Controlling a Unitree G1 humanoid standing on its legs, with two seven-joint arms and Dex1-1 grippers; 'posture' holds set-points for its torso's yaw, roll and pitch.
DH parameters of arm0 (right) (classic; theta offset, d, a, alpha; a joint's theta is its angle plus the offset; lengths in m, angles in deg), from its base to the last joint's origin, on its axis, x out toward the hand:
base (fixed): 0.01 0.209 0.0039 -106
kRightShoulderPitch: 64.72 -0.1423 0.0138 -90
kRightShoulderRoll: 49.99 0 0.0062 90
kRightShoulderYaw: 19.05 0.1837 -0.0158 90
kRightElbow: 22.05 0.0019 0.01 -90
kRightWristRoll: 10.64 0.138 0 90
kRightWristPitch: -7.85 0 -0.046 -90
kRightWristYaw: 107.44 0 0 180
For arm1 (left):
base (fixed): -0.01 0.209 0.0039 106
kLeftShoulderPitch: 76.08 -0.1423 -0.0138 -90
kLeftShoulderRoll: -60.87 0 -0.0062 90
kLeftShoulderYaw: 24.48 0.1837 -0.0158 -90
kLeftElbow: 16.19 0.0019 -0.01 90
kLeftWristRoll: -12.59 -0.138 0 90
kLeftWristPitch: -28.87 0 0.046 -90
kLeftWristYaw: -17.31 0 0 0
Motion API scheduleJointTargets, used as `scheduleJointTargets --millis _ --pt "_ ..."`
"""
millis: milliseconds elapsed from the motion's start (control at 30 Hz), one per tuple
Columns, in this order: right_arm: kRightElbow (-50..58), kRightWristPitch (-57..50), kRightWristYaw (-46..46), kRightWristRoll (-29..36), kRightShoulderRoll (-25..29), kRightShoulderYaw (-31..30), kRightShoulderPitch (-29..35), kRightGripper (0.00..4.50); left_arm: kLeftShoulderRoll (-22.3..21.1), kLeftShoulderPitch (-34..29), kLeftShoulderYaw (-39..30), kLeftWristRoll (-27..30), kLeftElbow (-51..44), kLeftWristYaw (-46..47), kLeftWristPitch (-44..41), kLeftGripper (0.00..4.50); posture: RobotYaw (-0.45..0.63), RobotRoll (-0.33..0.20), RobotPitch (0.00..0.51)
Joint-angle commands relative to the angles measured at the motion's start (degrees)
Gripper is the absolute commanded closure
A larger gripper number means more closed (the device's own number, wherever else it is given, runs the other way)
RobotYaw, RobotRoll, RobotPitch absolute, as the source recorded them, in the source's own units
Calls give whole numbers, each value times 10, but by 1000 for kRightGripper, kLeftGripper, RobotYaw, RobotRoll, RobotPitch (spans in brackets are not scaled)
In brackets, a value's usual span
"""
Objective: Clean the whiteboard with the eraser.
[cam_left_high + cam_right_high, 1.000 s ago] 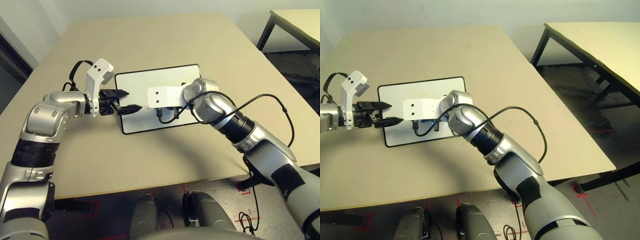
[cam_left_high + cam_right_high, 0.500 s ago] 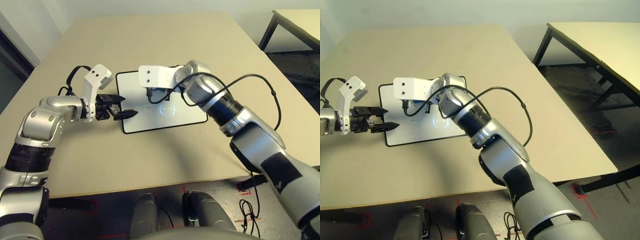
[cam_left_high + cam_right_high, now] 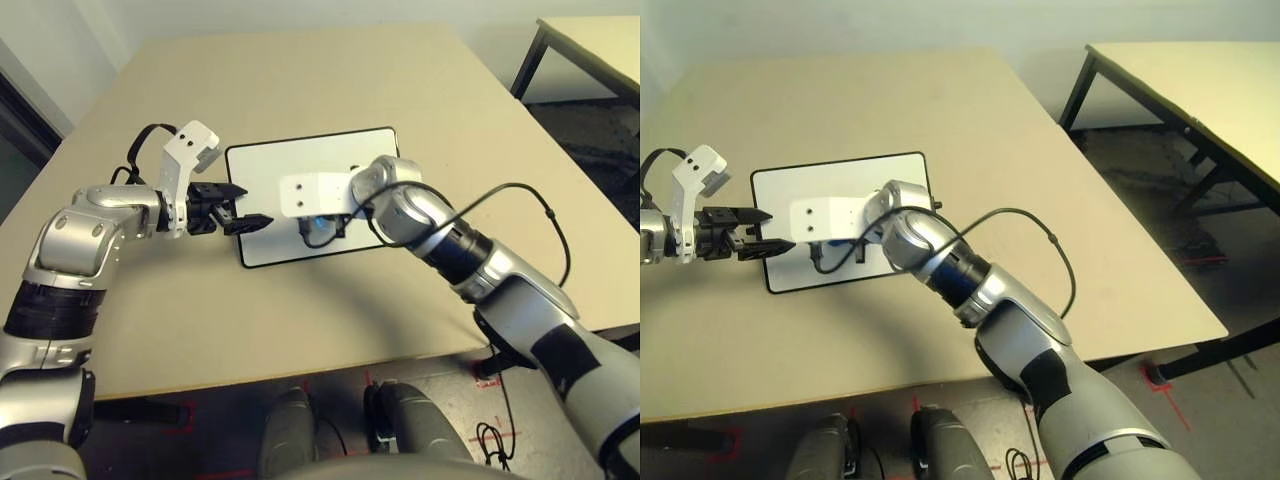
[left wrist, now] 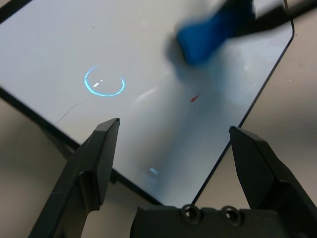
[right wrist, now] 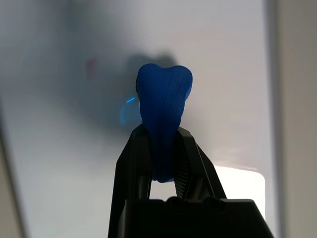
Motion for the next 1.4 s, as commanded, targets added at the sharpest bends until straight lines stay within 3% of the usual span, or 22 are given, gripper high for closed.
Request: scheduleJointTargets --millis 33,200,367,767,1133,1400 --pt "7 2 -8 2 -11 -19 27 3913 -13 -2 3 -10 12 -4 -5 0 12 0 103" --pt "56 -6 -29 -13 7 -51 76 3913 -21 -7 4 -13 17 -8 -5 0 15 0 103" --pt "65 -9 -33 -18 16 -58 86 3913 -18 -7 5 -16 16 -9 -6 0 15 0 103" --pt "-108 71 38 -6 -15 -2 -18 3913 -16 -1 8 -18 18 -14 -5 0 13 0 94" --pt "78 29 -42 -41 48 -59 109 3913 -16 -1 10 -16 14 -16 -7 0 10 0 93" --pt "28 33 -15 -39 22 -36 79 3913 -12 5 15 -18 19 -18 -6 0 6 0 97"
